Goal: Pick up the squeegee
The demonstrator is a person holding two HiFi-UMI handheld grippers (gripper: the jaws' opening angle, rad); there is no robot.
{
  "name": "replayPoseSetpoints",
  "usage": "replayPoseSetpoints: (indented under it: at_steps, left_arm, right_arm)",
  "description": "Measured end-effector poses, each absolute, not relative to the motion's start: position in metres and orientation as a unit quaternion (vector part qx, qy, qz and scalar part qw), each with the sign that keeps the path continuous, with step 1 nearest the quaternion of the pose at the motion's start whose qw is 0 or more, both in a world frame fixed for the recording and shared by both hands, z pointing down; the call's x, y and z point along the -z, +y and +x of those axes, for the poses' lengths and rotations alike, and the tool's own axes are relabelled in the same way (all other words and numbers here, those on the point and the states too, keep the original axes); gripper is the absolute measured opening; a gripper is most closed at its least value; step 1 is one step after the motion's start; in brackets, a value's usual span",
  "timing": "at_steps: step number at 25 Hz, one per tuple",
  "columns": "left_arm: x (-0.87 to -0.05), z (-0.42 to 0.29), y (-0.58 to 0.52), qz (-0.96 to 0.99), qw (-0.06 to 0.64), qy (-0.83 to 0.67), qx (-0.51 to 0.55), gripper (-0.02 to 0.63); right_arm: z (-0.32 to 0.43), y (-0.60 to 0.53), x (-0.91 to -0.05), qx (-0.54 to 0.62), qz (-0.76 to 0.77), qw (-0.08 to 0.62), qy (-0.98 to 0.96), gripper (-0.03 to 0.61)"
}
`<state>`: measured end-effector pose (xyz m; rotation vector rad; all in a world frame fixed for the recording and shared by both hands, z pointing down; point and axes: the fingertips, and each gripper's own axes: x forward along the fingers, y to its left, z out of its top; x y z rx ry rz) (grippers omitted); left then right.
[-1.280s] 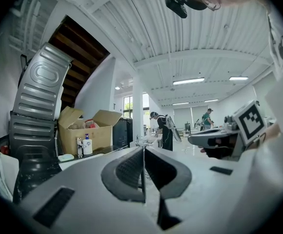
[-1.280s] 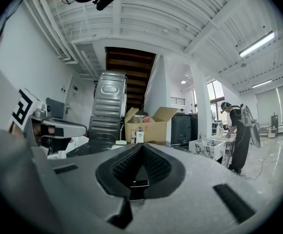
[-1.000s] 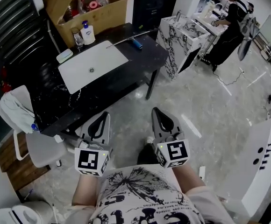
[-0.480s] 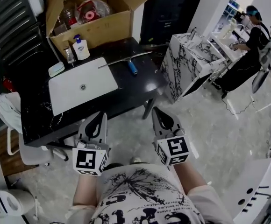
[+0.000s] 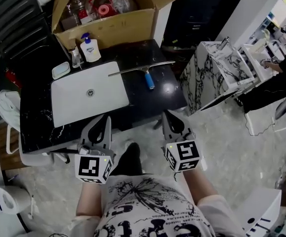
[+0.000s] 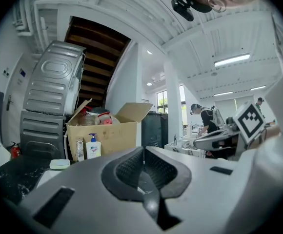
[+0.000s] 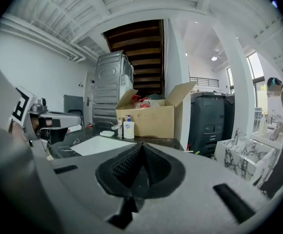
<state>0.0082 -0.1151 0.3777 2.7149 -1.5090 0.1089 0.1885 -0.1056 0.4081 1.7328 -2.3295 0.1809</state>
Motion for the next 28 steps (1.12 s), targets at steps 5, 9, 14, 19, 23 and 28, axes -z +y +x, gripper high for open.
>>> replayPoseSetpoints:
  at_steps: [5, 9, 14, 19, 23, 28]
  left_arm:
    - [-0.378, 0.01, -0.184, 0.872, 0.019, -0.488, -0.034, 0.012]
    - [-0.377, 0.008, -0.242, 0.868, 0.023, -0.494, -0.036, 0.012]
    - [-0.385, -0.009, -0.293, 0.857, 0.024, -0.513, -0.043, 0.012]
    - [-0.393, -0.021, -0.314, 0.84, 0.043, -0.538, -0.05, 0.012]
    - [-0.398, -0.017, -0.324, 0.827, 0.058, -0.556, -0.055, 0.012]
    - [-0.414, -0.003, -0.332, 0.819, 0.074, -0.566, -0.06, 0.012]
  right_arm:
    - [0.188, -0.181, -0.414, -0.069, 0.585, 0.128, -0.798, -0.008]
    - [0.19, -0.242, -0.423, -0.081, 0.584, 0.139, -0.796, -0.008]
    - [0.186, -0.304, -0.439, -0.109, 0.567, 0.162, -0.801, -0.008]
    - [0.186, -0.336, -0.467, -0.157, 0.54, 0.206, -0.801, -0.006]
    - [0.185, -0.35, -0.501, -0.191, 0.504, 0.249, -0.805, -0.006]
    - [0.186, -0.362, -0.549, -0.244, 0.472, 0.298, -0.793, 0.141]
